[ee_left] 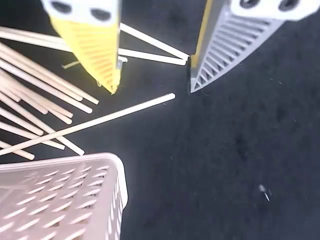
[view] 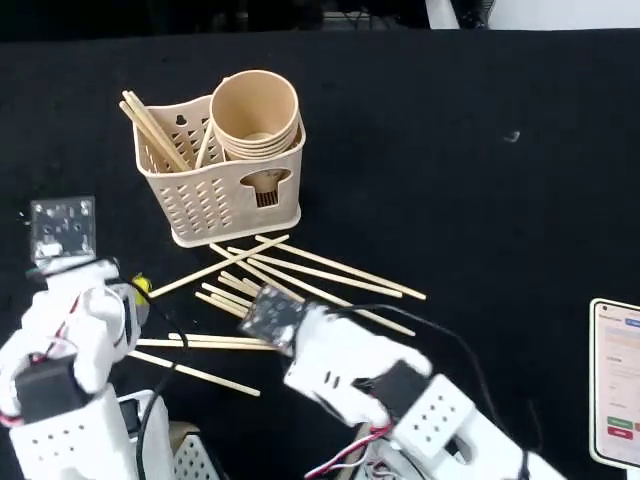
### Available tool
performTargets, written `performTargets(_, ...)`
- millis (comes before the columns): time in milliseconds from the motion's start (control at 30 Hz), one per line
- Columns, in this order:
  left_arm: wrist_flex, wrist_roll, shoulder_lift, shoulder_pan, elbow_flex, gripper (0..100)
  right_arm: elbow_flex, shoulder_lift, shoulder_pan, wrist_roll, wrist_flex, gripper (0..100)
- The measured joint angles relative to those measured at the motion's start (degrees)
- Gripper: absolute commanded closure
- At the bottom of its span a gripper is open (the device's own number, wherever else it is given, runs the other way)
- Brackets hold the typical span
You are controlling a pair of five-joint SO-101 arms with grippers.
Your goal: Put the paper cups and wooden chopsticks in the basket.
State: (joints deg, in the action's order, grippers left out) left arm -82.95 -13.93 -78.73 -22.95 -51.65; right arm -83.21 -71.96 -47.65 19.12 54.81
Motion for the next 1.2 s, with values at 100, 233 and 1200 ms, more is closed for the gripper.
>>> performTargets(100,4.1,1.5,5.3,-0.6,0.0,77,2.6,9.3,-4.3,-1.1,-1.5,78.6)
performTargets(233,9.7,3.8,9.8,-5.7,-0.7,77,10.5,20.4,-7.9,-2.6,-2.9,78.6)
performTargets(1200,21.1,18.9,11.3,-20.2,-12.8,77,33.7,66.0,-9.8,-2.8,-13.7,98.8)
